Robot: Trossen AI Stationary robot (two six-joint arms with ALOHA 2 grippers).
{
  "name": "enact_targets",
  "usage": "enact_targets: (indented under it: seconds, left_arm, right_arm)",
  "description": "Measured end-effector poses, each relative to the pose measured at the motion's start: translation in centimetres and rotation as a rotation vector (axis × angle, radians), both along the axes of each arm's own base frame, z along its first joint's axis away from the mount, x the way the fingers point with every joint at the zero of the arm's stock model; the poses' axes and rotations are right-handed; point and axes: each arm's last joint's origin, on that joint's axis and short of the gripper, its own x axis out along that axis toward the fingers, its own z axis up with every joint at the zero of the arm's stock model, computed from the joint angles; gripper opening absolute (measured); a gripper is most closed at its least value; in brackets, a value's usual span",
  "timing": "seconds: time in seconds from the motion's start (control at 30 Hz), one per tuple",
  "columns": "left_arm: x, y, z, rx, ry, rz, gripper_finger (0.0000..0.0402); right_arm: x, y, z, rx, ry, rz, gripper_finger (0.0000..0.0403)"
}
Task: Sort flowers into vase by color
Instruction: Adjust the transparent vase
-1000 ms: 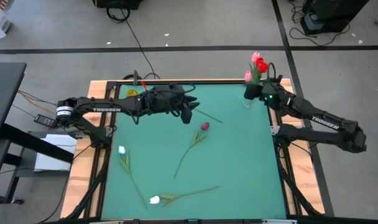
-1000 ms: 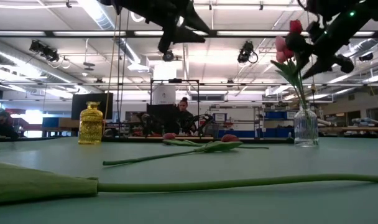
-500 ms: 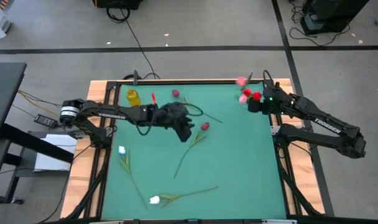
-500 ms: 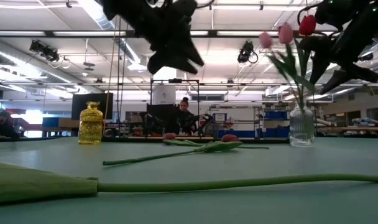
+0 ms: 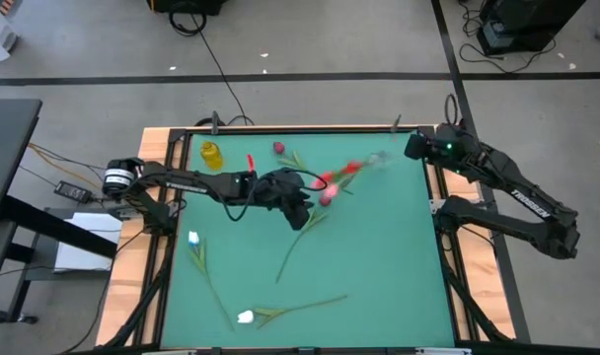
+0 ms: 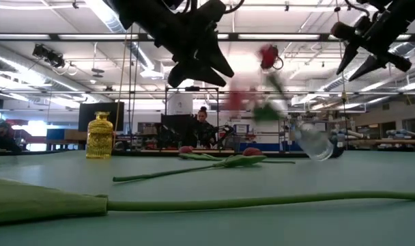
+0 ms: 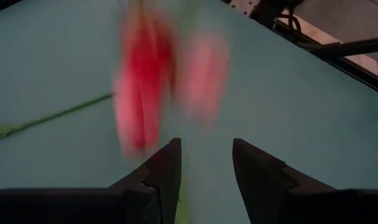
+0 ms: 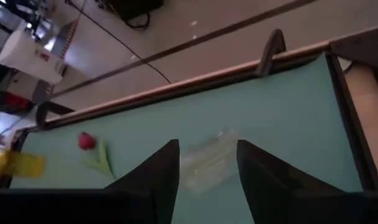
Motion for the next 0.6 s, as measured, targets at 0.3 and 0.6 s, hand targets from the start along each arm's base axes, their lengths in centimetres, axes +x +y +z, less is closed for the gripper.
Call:
enact_targets:
  seconds: [0.3,0.6]
  left_arm:
    - [-0.2,0.1,-0.3,-0.015,0.037,0.011,0.0149]
    - [-0.7,0.3,-0.9,-0.033,0.116,0.03,0.0149]
  right_arm:
    - [1.2,0.1,1.3,-0.142,0.178,0.493,0.0168]
    - [8.4,-2.1,-1.4,-0.217,0.387,1.028,0.0172]
